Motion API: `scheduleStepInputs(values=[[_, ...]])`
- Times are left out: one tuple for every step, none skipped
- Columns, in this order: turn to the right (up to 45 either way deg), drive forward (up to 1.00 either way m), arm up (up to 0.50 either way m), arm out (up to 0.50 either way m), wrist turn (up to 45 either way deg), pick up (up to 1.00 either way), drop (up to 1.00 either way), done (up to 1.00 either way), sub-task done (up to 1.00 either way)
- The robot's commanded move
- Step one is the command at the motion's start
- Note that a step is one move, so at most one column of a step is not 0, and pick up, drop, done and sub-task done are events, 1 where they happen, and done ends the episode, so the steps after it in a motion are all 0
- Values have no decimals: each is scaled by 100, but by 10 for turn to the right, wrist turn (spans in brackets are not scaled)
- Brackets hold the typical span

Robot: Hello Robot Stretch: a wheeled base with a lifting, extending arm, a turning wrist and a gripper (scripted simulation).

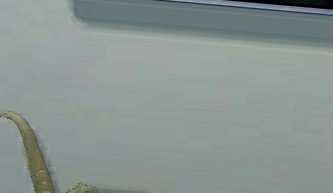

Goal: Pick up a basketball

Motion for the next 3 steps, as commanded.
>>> scheduleStepInputs(values=[[0,0,50,0,0,0,0,0,0],[0,0,22,0,0,0,0,0,0],[0,0,0,46,0,0,0,0,0]])
